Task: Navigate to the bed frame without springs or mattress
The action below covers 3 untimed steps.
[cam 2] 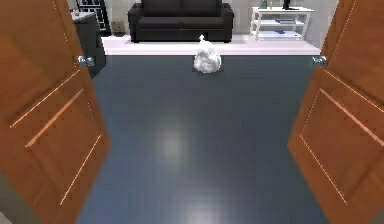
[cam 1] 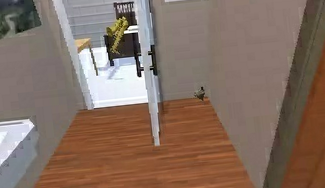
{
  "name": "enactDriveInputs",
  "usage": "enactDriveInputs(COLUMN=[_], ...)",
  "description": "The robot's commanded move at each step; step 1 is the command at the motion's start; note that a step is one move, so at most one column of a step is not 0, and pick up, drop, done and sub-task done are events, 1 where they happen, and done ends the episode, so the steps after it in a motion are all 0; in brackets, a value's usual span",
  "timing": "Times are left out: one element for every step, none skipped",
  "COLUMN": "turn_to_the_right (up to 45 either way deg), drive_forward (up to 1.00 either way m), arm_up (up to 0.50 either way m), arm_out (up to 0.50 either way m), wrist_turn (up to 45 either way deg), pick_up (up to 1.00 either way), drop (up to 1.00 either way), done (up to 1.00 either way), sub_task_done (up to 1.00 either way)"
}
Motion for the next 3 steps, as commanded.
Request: enactDriveInputs(turn_to_the_right=[9.0, 0.0, 0.0], drive_forward=[0.00, 0.15, 0.75], arm_up=[0.00, 0.00, 0.00], arm_out=[0.00, 0.00, 0.00], wrist_turn=[0.0, 0.0, 0.0], pick_up=[0.00, 0.00, 0.00], drop=[0.00, 0.00, 0.00], done=[0.00, 0.00, 0.00], sub_task_done=[0.00, 0.00, 0.00])
